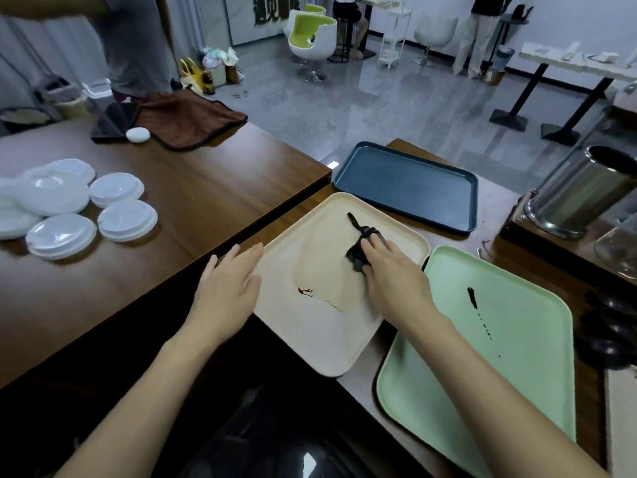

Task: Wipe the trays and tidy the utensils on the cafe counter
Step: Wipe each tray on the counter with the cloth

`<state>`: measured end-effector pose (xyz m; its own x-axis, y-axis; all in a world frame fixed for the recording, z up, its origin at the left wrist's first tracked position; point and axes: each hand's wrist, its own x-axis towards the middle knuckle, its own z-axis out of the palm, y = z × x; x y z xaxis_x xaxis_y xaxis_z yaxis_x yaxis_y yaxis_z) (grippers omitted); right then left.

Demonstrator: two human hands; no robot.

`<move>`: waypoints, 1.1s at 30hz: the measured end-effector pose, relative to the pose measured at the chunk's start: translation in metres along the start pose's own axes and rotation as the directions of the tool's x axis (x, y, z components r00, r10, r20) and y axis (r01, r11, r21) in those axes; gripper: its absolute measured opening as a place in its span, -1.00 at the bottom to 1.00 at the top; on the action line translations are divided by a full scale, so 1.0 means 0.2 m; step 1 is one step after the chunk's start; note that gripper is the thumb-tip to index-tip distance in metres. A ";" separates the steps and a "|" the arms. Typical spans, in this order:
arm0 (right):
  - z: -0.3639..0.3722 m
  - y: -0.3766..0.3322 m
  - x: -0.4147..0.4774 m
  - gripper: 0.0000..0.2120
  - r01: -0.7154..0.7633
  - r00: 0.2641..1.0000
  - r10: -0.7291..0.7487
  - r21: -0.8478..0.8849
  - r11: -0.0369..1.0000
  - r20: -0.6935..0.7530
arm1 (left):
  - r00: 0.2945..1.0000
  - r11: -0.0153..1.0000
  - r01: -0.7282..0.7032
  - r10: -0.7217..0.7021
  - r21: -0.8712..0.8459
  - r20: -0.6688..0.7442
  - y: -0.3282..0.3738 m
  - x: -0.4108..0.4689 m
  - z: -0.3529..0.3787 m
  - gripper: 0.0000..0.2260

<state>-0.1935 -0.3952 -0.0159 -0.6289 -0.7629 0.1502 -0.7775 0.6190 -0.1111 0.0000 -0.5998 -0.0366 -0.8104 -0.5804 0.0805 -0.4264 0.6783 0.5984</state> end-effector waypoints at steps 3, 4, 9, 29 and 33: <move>0.04 -0.05 -0.06 -0.60 0.074 0.997 -0.075 -0.025 0.997 -0.010 | 0.995 0.989 0.059 -0.068 -0.133 -0.071 0.02 -0.06 0.06 -0.54; 0.05 -0.09 -0.10 -0.57 0.113 0.993 -0.113 -0.021 0.993 -0.014 | 0.993 0.987 0.067 -0.080 -0.146 -0.086 0.03 -0.06 0.07 -0.53; 0.09 -0.32 -0.33 -0.44 0.301 0.953 -0.302 0.080 0.950 0.002 | 0.991 0.994 0.070 -0.079 -0.090 -0.105 0.02 -0.04 0.08 -0.51; 0.11 -0.35 -0.20 -0.51 0.397 0.910 -0.395 -0.002 0.918 -0.125 | 0.992 1.000 -0.020 0.022 -0.021 0.126 -0.06 -0.02 0.00 -0.31; 0.14 -0.38 -0.17 -0.62 0.460 0.877 -0.445 0.044 0.887 -0.182 | 0.993 0.996 -0.008 0.018 -0.088 0.115 -0.06 -0.02 0.01 -0.37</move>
<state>-0.1129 -0.4225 -0.0396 -0.2038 -0.9103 0.3602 -0.9790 0.1903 -0.0730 0.0083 -0.6050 -0.0459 -0.8586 -0.5126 -0.0012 -0.3834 0.6407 0.6653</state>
